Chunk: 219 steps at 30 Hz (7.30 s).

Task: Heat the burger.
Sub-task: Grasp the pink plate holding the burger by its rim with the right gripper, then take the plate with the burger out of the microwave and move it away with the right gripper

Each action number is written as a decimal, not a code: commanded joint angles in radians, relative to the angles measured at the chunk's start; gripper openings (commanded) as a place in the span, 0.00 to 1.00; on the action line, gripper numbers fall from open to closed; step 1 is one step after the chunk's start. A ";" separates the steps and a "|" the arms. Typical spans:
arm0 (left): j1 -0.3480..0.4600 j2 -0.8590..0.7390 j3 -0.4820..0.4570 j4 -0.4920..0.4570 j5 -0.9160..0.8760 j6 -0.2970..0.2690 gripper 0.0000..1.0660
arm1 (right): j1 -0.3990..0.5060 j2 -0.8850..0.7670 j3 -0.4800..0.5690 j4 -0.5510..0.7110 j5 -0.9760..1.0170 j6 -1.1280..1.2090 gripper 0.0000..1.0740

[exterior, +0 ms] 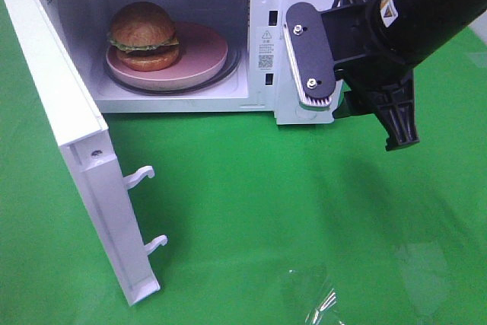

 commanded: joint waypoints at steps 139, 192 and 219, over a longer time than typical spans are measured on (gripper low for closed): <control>0.001 -0.006 0.003 -0.005 -0.001 0.002 0.90 | 0.143 0.914 -0.848 0.083 -0.140 0.028 0.00; 0.001 -0.006 0.003 -0.005 -0.001 0.002 0.90 | 0.104 0.386 -0.109 -0.107 -0.563 -0.037 0.00; 0.001 -0.006 0.003 -0.005 -0.001 0.002 0.90 | 0.107 0.122 0.198 -0.005 -0.557 -0.036 0.00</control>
